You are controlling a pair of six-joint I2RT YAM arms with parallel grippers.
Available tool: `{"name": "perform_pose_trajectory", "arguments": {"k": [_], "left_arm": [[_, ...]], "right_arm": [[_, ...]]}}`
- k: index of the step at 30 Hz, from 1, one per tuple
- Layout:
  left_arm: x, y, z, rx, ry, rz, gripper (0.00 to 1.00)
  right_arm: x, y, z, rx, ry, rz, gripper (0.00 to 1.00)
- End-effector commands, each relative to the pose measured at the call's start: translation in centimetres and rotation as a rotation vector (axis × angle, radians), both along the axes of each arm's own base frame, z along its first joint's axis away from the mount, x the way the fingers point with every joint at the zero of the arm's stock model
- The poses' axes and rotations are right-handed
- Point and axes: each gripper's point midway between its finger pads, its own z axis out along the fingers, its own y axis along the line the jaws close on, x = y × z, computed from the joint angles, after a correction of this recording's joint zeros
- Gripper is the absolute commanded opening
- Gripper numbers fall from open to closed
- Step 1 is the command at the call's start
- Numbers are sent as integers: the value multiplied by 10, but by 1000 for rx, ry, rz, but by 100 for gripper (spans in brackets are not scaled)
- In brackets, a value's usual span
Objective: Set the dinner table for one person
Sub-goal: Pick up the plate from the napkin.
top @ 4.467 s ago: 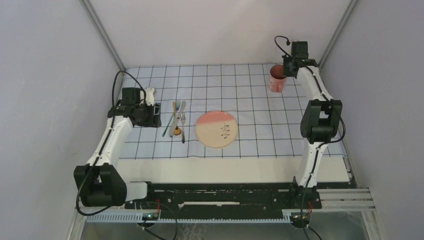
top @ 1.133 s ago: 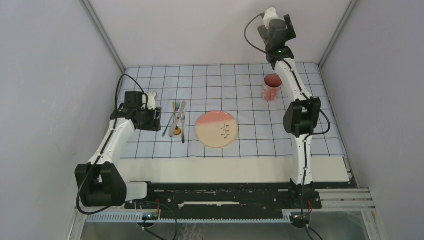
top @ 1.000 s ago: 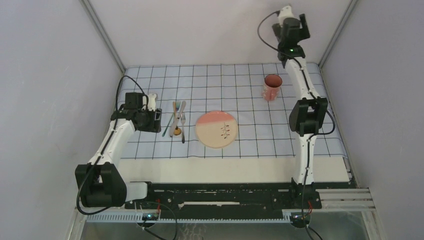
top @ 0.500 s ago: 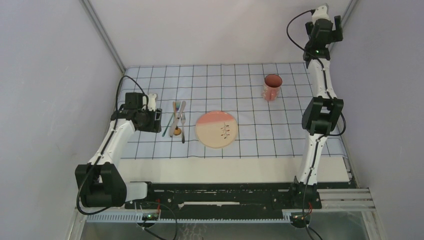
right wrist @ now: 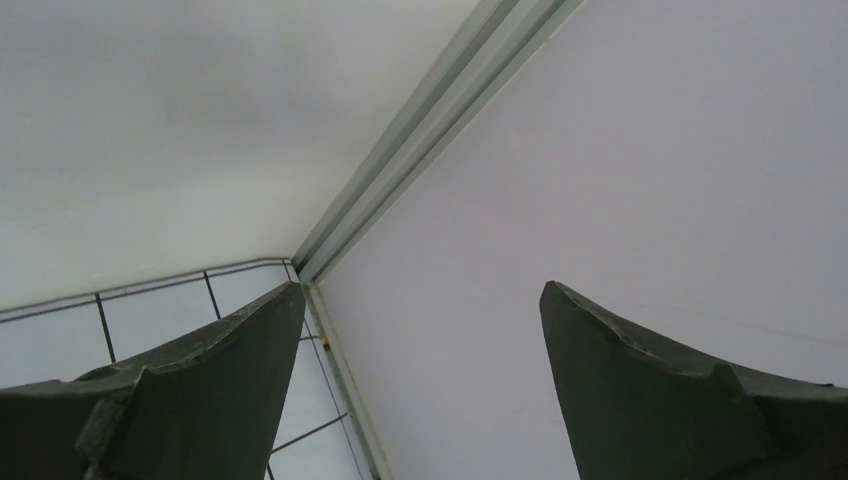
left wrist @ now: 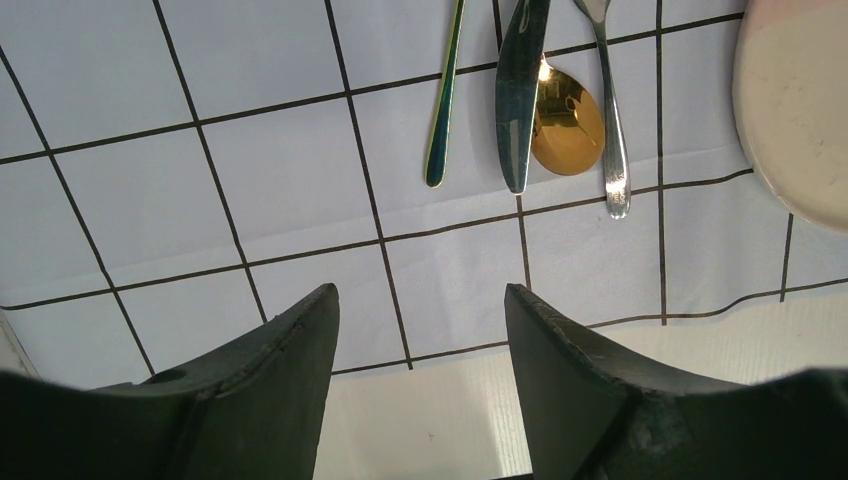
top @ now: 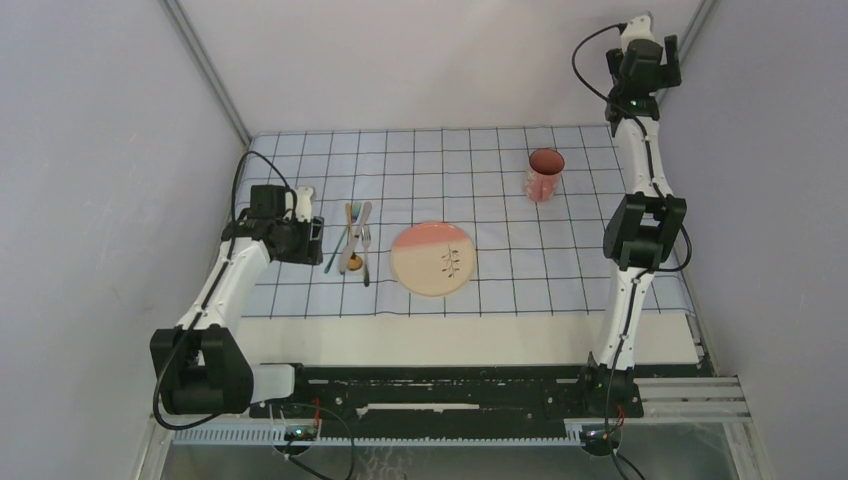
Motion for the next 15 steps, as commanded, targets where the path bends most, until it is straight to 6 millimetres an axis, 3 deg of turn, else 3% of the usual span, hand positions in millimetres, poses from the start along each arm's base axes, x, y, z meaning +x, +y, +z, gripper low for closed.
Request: {"name": "perform_pose_trajectory", "arguments": {"k": [1,5,7,9,11,13,15], "left_arm": [[3,-4,-1,-14,-24,-17,67],[6,-4,7,-14,-49,-15,66],[9,-3,14,-10,-71,-11,66],[12,-1,20,-3,-97,4,66],[16,0,26,-3,-126,13,66],[18,0,28,1,-139,17,66],[17,0,28,0,-135,17,66]], "right_arm": [[-21,-3,84,21,-177,-3,96],[-48,2,139,8,-281,-31,98],[-66,21,166,45,-325,-9,97],[-79,64,180,118,-311,110,95],[-87,123,174,190,-233,270,94],[-92,192,149,242,-99,439,93],[-101,255,112,294,64,583,93]]}}
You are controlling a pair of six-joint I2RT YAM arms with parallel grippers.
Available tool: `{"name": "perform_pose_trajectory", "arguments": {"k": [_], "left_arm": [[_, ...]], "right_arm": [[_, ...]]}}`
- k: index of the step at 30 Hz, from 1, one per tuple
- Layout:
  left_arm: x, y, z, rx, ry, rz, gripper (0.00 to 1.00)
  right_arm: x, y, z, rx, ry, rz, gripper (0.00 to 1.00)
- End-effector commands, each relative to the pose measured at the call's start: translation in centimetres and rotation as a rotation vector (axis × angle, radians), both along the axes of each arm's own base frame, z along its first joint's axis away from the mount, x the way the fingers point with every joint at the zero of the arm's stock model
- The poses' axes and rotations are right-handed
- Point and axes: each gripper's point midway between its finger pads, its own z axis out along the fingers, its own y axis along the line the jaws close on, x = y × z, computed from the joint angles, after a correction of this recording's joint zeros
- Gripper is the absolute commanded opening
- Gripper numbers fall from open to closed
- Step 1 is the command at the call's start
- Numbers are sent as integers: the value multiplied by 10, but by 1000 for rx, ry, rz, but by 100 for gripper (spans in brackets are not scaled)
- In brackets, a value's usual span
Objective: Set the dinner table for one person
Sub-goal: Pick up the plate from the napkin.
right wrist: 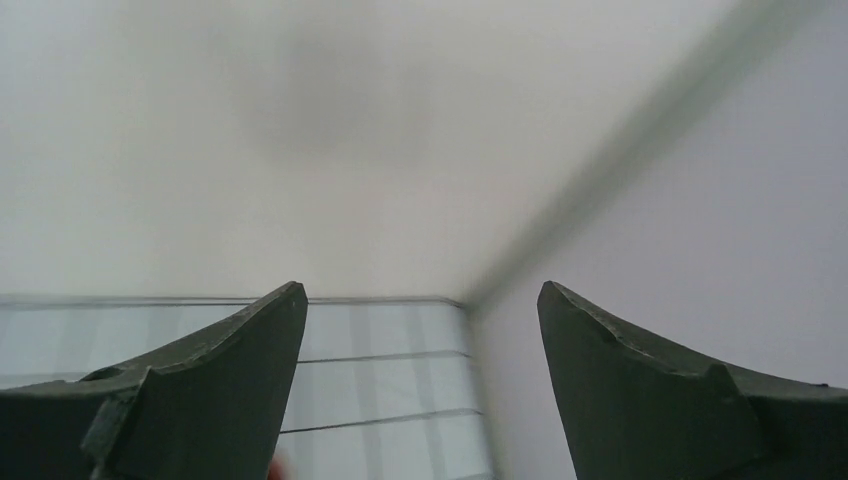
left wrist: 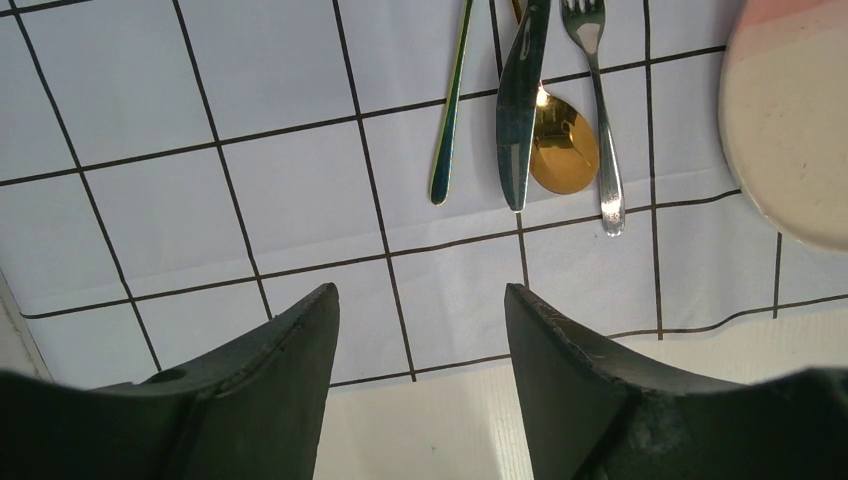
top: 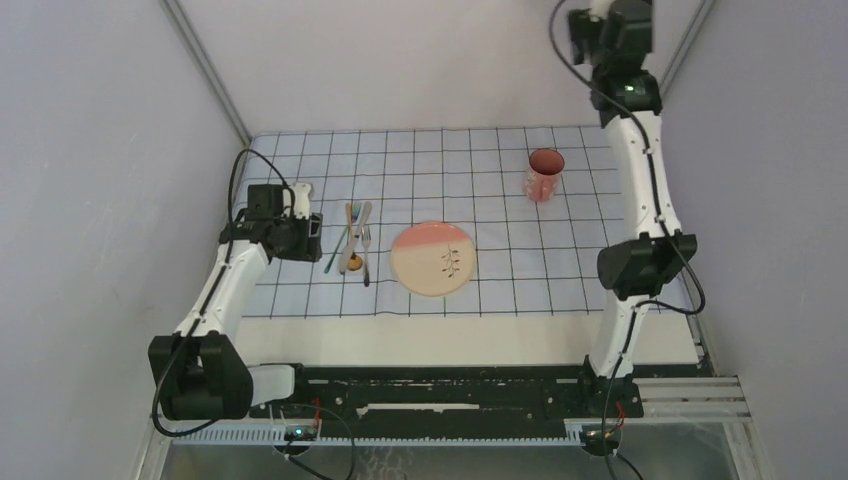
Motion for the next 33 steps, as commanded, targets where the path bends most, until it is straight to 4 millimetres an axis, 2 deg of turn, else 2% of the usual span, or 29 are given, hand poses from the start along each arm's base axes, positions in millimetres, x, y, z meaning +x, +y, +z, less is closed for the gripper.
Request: {"name": "perform_pose_trajectory", "arguments": {"k": [1,4,6,9,11,14,16,20,23,25,27,30,33], "left_arm": [[11,0,19,0,-88,9,66],[8,-2,19,-7,-79,5,66],[7,1,20,8,-84,11,67],[6,8,18,30,-80,30,67],[3,9,15,0,-58,38,67],[2,16,11,-56,-39,70,67],[6,26,10,-51,-46,104,67],[14,39,10,-109,-57,179,67],[18,60,8,-192,-55,267,67],[16,72,1,-215,-34,305,66],[12,75,-4,-205,-26,307,66],[7,85,-7,-141,-44,329,66],[0,83,-7,-127,-50,313,66]], "right_arm": [[-42,169,-28,137,218,440,92],[-57,227,-76,251,382,577,89],[-70,265,-103,238,463,631,87],[-90,307,-138,208,546,686,87],[-106,330,-159,210,609,729,87],[-135,347,-194,264,720,760,86],[-151,360,-211,291,743,803,85],[-173,388,-216,282,683,852,85],[-187,419,-224,260,701,891,84],[-198,440,-227,236,718,924,84],[-205,457,-224,240,727,953,83],[-215,471,-230,223,753,964,82],[-216,472,-235,191,752,949,81]]}}
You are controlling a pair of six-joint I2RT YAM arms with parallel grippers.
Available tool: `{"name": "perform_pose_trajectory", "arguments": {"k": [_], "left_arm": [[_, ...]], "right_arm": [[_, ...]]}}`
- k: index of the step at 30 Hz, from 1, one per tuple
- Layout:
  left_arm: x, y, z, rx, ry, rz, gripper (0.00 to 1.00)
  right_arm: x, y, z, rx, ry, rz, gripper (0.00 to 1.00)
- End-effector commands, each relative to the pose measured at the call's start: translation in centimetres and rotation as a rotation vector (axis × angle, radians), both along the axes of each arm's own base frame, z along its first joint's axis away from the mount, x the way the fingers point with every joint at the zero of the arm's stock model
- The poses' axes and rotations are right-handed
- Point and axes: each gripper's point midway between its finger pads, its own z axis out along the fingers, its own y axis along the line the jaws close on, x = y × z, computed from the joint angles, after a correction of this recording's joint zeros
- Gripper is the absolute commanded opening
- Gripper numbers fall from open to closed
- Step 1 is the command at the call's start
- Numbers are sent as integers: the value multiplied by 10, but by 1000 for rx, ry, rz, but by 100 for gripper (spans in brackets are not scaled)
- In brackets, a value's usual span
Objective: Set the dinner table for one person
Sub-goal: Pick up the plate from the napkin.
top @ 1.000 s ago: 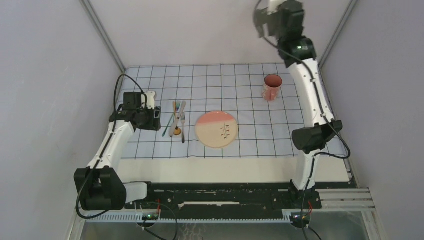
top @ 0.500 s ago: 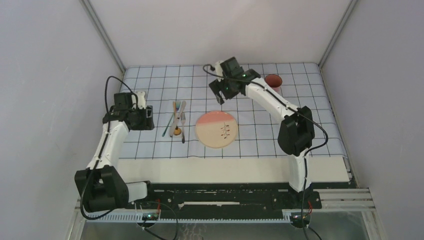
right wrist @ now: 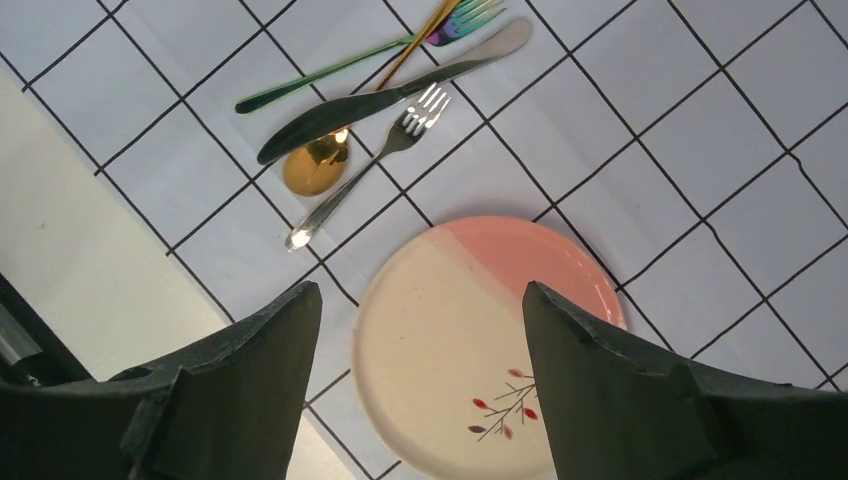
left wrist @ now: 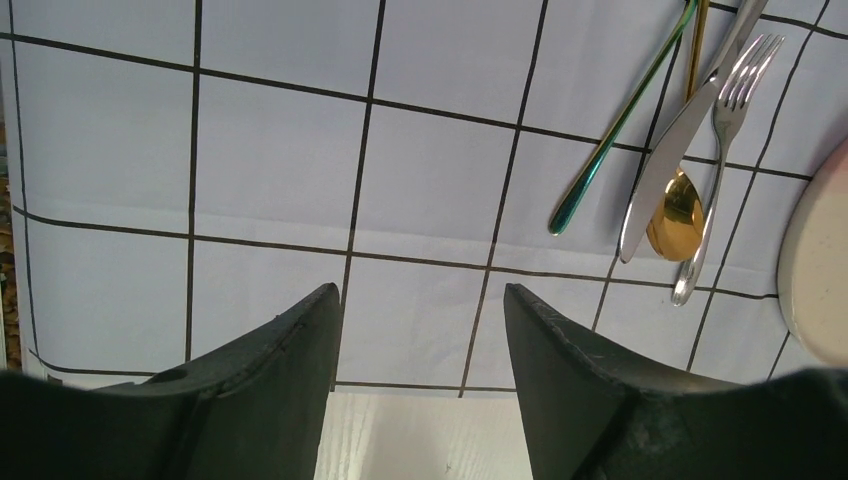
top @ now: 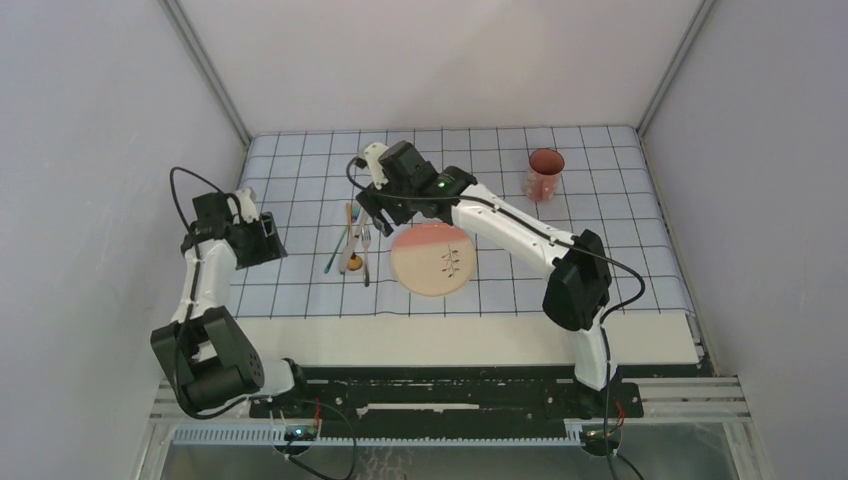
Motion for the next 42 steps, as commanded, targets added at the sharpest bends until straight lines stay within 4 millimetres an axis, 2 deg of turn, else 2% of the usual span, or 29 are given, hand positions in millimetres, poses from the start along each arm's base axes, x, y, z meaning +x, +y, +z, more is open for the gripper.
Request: {"name": "perform_pose_trajectory", "arguments": {"k": [1,7,11,13,15,18,24,26,29,33,37,42], "left_arm": [[-5,-4,10,29,-67,-27,66],[-14,-6,18,49,-70,-59,66],[-23,-8,12,47,-25,-72,66],[-26,-5,11,64,-18,-63,66],[-28,-3,14,83,-21,-55,66],[-30,-7,14,103,-10,-80,67],[-37,-2,-4,128,80,-77,66],[-38,-7,-2,108,71,-89,66],[-38,-21,15,59,37,-123,66],[-35,-34,32,63,-10,-171,66],[-32,-68,35,-13,-33,-258,66],[-15,-98,51,-37,-97,-328,66]], "right_arm": [[8,1,2,-14,-36,-45,82],[23,-38,-22,-71,-37,-113,79],[36,-87,-39,-114,-45,-202,78],[44,-119,-42,-82,-5,-269,76],[42,-146,-53,-70,59,-326,74],[39,-169,-59,-81,54,-370,71],[21,-177,-63,-35,109,-362,71],[13,-174,-69,6,159,-343,70],[3,-171,-80,47,228,-326,66],[6,-179,-87,61,206,-347,65],[8,-193,-99,90,192,-389,65],[11,-192,-104,147,214,-395,64]]}}
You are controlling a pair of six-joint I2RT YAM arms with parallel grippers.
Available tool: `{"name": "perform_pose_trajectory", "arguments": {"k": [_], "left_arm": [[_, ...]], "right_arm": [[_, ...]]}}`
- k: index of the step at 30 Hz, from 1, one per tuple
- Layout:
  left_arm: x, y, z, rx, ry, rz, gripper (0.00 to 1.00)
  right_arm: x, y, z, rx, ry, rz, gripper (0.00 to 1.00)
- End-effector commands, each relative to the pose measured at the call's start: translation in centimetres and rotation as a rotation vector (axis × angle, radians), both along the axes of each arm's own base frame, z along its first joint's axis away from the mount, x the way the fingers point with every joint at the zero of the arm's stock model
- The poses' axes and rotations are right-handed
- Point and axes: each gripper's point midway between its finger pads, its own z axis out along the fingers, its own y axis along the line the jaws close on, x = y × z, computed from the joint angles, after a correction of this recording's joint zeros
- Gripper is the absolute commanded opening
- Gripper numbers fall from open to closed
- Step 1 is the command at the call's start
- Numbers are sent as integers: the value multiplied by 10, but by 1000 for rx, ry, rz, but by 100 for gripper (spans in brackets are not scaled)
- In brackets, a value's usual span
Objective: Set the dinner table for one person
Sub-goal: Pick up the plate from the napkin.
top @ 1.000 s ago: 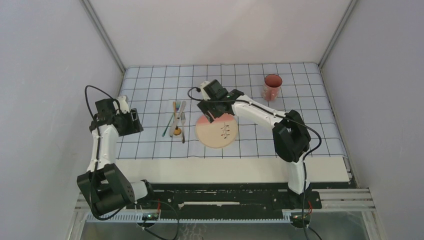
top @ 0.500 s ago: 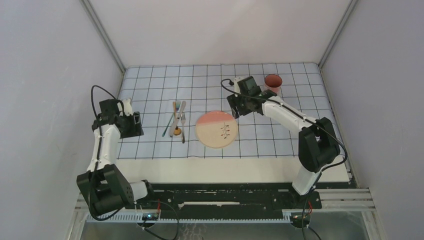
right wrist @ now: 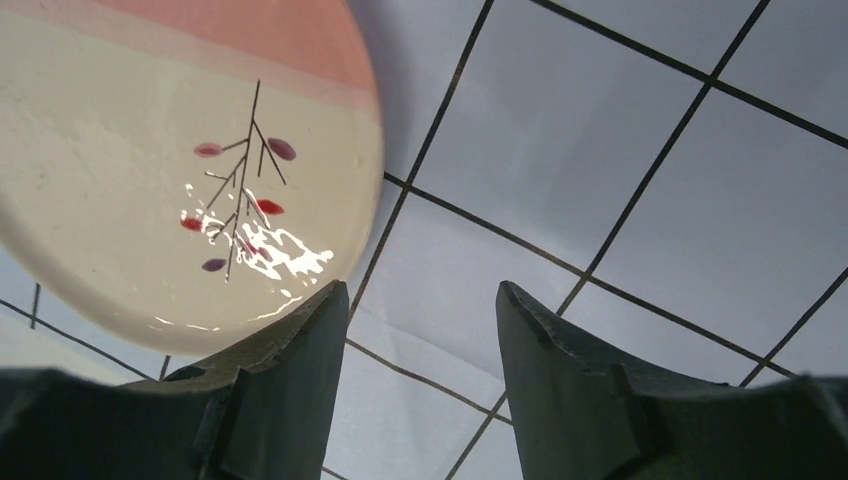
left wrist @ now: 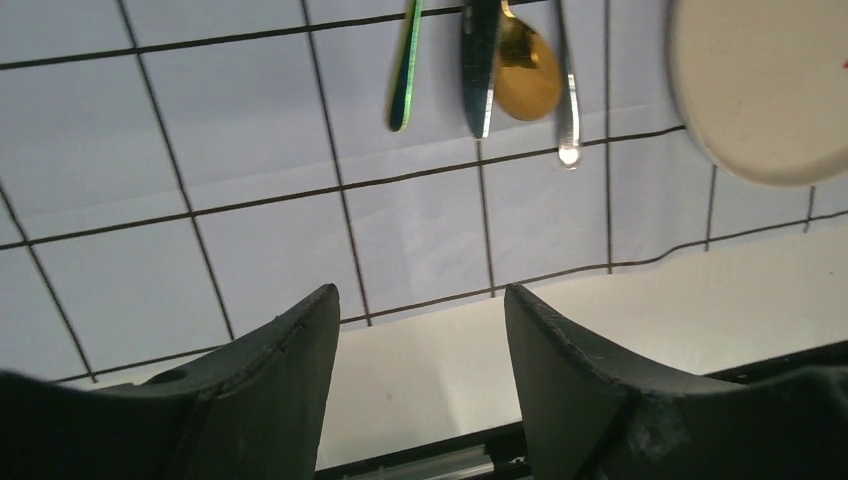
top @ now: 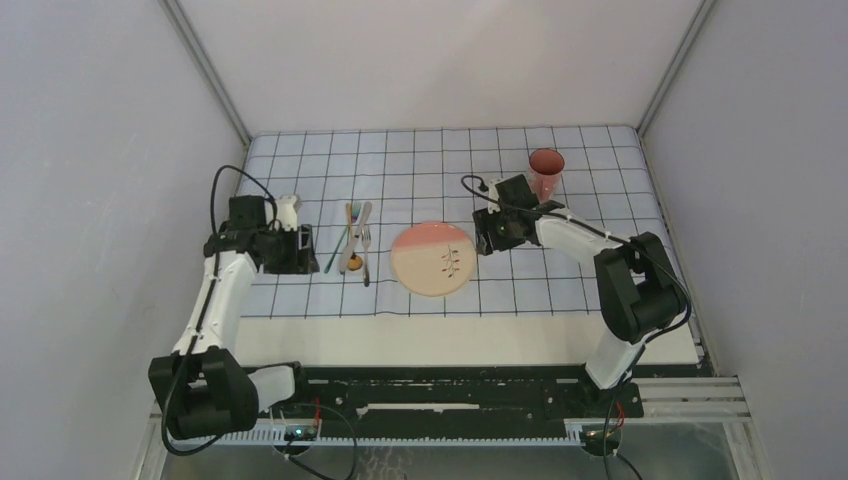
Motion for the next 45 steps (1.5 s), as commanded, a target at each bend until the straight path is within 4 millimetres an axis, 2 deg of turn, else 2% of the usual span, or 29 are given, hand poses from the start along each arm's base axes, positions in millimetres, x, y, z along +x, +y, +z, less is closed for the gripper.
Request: {"name": "perform_pose_trajectory", "arguments": {"k": [1,4,9,14,16,19,23,27,31,38,45], "left_arm": [[29,-29,42,-74,-137,-57,66],[42,-51,53,-180,-174,-75,66],[61,-89,58,-304,-231,-138,66],[61,-136,44,-452,-161,-223,66],[56,-157,34,-490,-107,-278,65],[50,-176,12,-500,-29,-318,65],[44,-178,-19,-462,46,-326,64],[44,-181,-37,-457,69,-328,64],[46,-190,-42,-436,56,-351,64],[60,-193,-47,-429,42,-347,64],[65,-188,-57,-376,33,-343,64]], "right_arm": [[25,18,37,158,-116,-22,63],[26,26,36,193,-119,-3,62],[29,45,41,267,-128,40,61],[24,51,35,316,-69,37,60],[24,52,37,333,-63,37,60],[25,54,40,332,-64,42,60],[23,52,35,313,-46,40,59],[24,53,26,315,-30,44,56],[24,53,15,295,-20,56,55],[29,31,6,271,-1,14,56],[28,22,-2,289,28,7,58]]}}
